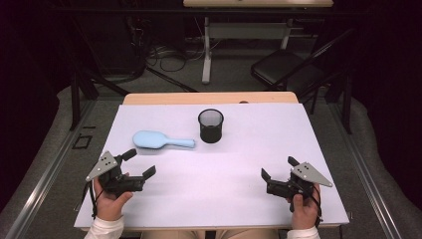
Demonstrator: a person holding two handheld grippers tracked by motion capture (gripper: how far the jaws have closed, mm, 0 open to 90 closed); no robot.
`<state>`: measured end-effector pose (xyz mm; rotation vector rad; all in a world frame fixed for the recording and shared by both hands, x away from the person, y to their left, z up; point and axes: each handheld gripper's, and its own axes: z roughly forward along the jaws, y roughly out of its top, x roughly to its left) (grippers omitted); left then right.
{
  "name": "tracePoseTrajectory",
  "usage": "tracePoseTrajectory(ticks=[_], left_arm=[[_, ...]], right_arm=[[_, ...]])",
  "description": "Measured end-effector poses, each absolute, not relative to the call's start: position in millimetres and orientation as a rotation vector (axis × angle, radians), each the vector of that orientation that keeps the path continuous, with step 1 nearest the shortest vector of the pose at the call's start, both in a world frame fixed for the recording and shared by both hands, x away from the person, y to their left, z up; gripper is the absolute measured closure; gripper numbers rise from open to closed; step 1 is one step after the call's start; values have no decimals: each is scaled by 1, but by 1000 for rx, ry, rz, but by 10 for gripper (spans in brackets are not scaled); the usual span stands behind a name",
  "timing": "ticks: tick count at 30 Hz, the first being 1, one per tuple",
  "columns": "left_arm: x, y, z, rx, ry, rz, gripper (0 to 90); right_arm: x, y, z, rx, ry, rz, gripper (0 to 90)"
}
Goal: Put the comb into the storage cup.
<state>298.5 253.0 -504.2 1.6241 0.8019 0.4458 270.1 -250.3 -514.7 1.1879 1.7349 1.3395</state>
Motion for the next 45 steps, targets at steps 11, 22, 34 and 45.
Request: tracePoseTrajectory(ticks=[11,22,34,45], left_arm=[[302,251,-504,1598,843,421,3],[309,244,-499,1622,906,453,53],[332,230,-481,1655,993,470,146],[355,220,-470,1673,1032,451,268]], right_arm=[[274,-250,-517,1230,1746,1325,0],[271,-244,-515,1160,1778,1301,0],[275,-242,-517,1168,1779,1313,0],[281,-244,-519,1190,1778,1329,0]])
